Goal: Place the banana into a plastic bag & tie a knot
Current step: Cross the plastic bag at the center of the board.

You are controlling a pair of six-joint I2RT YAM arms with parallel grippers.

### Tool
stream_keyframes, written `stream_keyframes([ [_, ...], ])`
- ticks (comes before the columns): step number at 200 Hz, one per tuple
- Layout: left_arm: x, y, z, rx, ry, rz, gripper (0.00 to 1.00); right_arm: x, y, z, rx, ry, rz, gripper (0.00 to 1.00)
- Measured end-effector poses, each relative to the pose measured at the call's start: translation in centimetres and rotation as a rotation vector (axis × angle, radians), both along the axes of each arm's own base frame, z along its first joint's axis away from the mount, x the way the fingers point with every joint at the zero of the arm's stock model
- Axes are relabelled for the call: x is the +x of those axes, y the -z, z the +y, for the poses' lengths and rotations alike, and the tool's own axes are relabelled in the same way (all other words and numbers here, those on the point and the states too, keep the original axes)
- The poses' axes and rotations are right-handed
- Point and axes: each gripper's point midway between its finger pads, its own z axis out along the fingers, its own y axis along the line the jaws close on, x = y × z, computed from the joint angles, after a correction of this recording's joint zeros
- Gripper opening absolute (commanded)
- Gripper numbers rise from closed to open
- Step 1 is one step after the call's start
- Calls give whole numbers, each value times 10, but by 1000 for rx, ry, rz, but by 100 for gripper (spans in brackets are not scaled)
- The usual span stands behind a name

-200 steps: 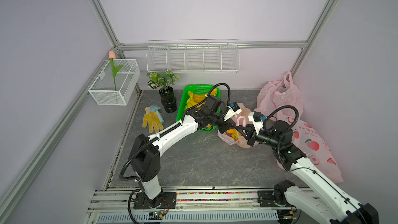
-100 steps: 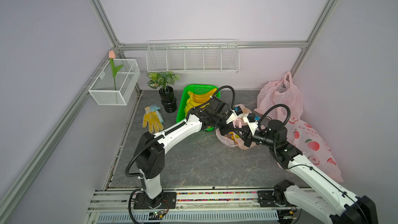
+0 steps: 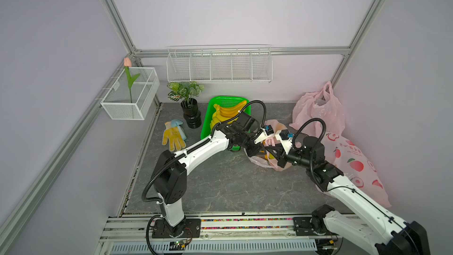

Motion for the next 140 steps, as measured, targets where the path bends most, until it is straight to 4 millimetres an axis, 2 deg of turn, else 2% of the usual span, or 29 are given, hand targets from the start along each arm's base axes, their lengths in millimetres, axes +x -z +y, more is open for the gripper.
stream_keyframes([
  [69, -4, -9, 8, -6, 29, -17, 34, 4, 7, 6, -57, 6, -29, 6],
  [140, -4, -13, 15, -24, 28, -12, 35, 6, 11, 12, -104, 1, -52, 7],
])
